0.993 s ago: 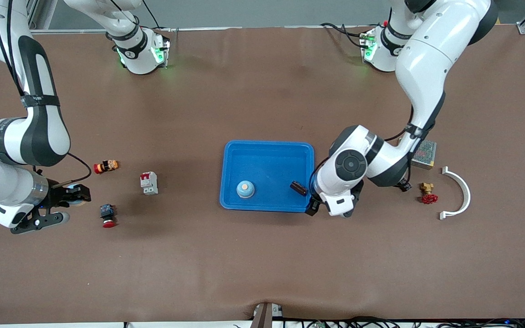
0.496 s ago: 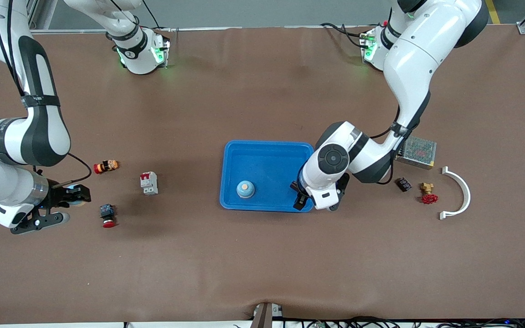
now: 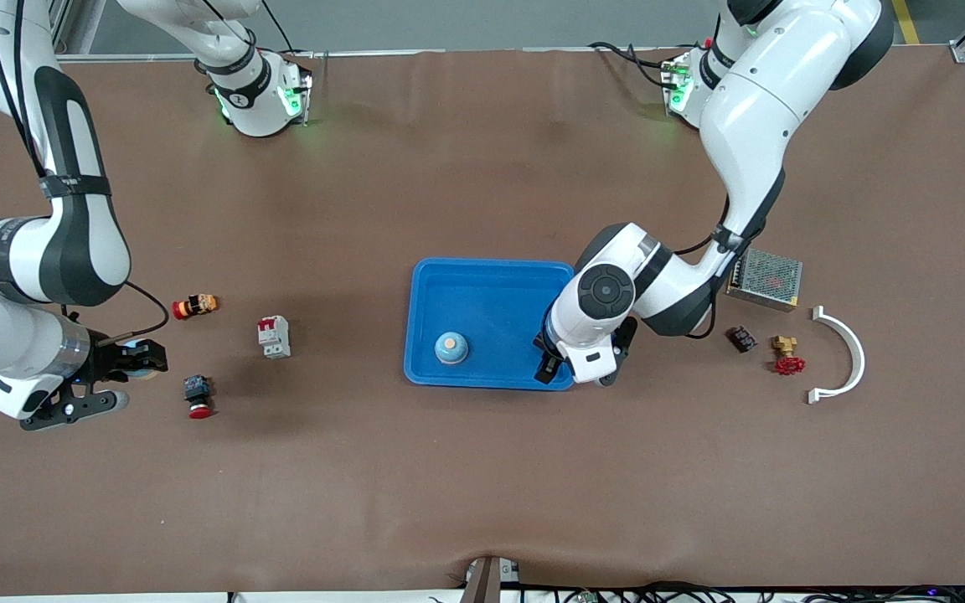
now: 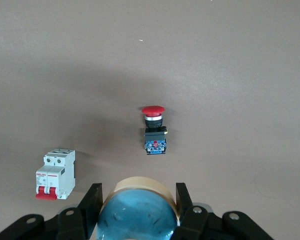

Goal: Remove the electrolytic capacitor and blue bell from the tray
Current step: 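Grasp the second black capacitor with the left gripper and lift it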

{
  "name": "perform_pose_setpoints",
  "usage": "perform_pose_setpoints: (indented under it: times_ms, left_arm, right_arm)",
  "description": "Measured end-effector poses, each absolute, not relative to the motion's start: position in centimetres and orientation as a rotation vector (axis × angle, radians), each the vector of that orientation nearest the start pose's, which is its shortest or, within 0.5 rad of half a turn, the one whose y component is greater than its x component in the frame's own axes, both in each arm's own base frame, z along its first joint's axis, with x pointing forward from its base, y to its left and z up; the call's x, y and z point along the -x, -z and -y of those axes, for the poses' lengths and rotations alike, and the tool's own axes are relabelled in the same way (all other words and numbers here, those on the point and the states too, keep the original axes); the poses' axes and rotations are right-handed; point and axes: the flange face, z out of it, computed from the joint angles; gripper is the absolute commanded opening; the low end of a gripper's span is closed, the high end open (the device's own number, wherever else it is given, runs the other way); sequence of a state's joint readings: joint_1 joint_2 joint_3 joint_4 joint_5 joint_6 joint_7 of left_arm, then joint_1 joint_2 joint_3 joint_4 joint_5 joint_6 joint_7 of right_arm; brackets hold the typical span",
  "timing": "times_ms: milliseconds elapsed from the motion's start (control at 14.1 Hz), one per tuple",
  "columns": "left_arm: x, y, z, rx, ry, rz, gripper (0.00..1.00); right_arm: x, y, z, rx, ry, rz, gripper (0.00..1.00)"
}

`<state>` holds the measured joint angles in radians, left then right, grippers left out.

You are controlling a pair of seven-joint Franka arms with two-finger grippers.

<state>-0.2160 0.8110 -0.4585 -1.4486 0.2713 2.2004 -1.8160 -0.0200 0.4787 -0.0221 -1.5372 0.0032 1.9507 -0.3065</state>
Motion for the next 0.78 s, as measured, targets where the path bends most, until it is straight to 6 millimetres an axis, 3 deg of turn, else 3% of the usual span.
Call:
perform_pose_setpoints:
  times_ms: [425,780]
  left_arm:
    - [-60.5,-23.6,39.6,2.716,-0.153,1.679,1.00]
    - [-59.5,-22.0,40.6,2.713,-0.173,1.645,0.90]
  right_arm:
    - [-68.1,-37.2,2.6,3.108,-0.103,0.416,0.53]
    - [-68.2,-37.2,2.5,3.109,-0.096,0.417,0.53]
